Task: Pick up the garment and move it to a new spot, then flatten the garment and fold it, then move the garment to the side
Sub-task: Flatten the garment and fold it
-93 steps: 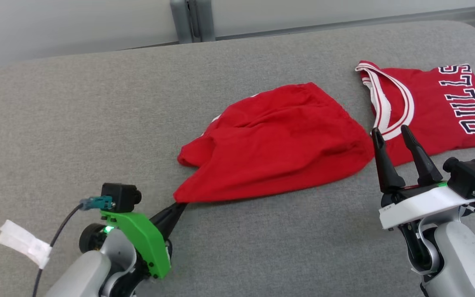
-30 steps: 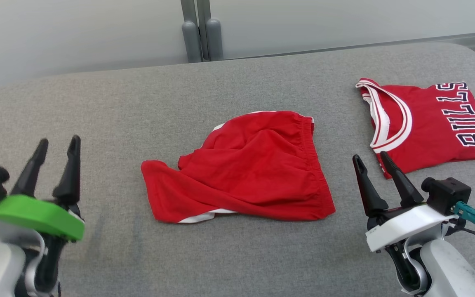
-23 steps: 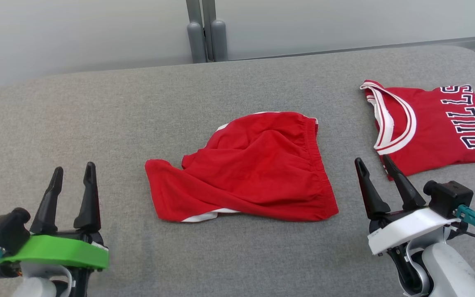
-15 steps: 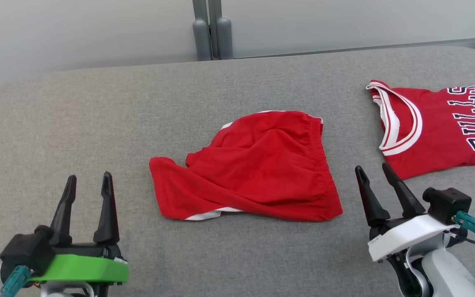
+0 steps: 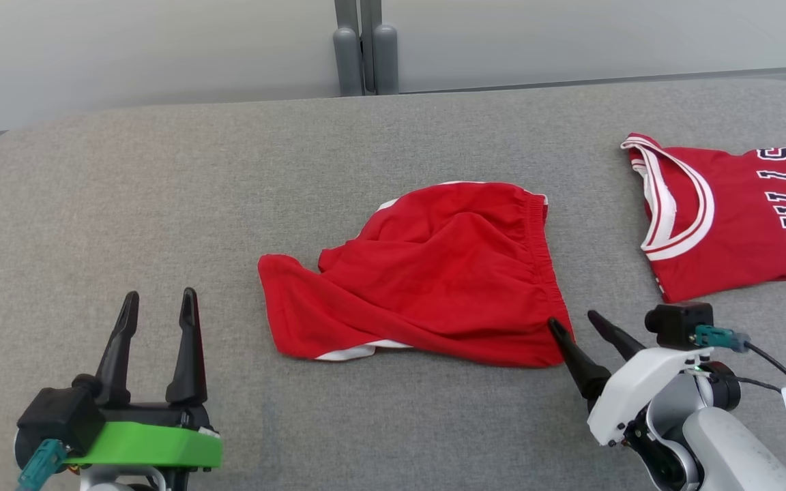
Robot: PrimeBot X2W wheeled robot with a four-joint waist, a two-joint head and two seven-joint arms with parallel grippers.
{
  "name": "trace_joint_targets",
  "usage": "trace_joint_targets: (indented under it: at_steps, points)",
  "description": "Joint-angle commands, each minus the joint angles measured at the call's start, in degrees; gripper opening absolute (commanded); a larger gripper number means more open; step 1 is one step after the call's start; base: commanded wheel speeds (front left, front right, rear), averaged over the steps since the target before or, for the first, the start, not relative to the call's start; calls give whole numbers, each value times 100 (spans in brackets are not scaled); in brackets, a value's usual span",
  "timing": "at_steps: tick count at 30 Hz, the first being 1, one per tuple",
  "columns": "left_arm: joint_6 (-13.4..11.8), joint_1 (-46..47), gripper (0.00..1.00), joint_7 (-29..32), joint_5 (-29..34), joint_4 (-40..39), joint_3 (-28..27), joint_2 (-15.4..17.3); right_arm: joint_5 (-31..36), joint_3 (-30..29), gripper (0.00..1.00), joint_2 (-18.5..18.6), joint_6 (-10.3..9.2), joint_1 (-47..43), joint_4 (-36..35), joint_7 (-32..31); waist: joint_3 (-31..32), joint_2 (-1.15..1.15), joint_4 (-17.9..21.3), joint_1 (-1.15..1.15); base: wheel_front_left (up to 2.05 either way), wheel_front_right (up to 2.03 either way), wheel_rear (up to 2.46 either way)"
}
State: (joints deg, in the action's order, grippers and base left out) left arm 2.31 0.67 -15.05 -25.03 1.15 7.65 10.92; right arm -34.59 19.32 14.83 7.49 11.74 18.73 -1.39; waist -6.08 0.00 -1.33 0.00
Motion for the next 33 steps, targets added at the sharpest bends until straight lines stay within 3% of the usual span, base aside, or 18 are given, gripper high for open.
trace_joint_targets:
  at_steps: [1,6,7,8,9,10,14,23,33]
  points:
    - [53,46,100,-13,51,48,-35,-63,-59,-2,100,-10,0,77,65,-184,-23,0,-36,0,0,0,0]
    - [181,122,100,-13,198,148,-135,-211,-22,-38,100,-110,0,163,242,-628,-78,0,-144,0,0,0,0]
    - [195,124,100,-13,214,161,-157,-227,-20,-36,93,-116,0,164,238,-648,-84,0,-161,0,0,0,0]
    - [219,120,100,-14,253,179,-181,-243,-14,-47,48,-121,-1,163,224,-655,-90,0,-180,0,0,0,0]
    - [231,123,100,-14,269,188,-200,-259,-3,-46,35,-124,-1,162,205,-639,-94,0,-193,0,0,0,0]
    - [252,129,100,-14,272,200,-224,-281,15,-37,2,-126,0,157,182,-604,-97,0,-207,0,0,0,0]
    - [318,116,100,-14,327,250,-280,-346,54,-100,0,-102,0,141,34,-465,-77,0,-246,0,0,0,0]
    - [419,268,100,-14,452,382,-220,-469,-528,-172,0,34,0,722,-365,-491,-282,0,-446,0,0,0,0]
    - [493,732,100,-14,415,645,-93,-591,-1648,-180,0,297,0,2289,804,-794,-956,0,-878,0,0,0,0]
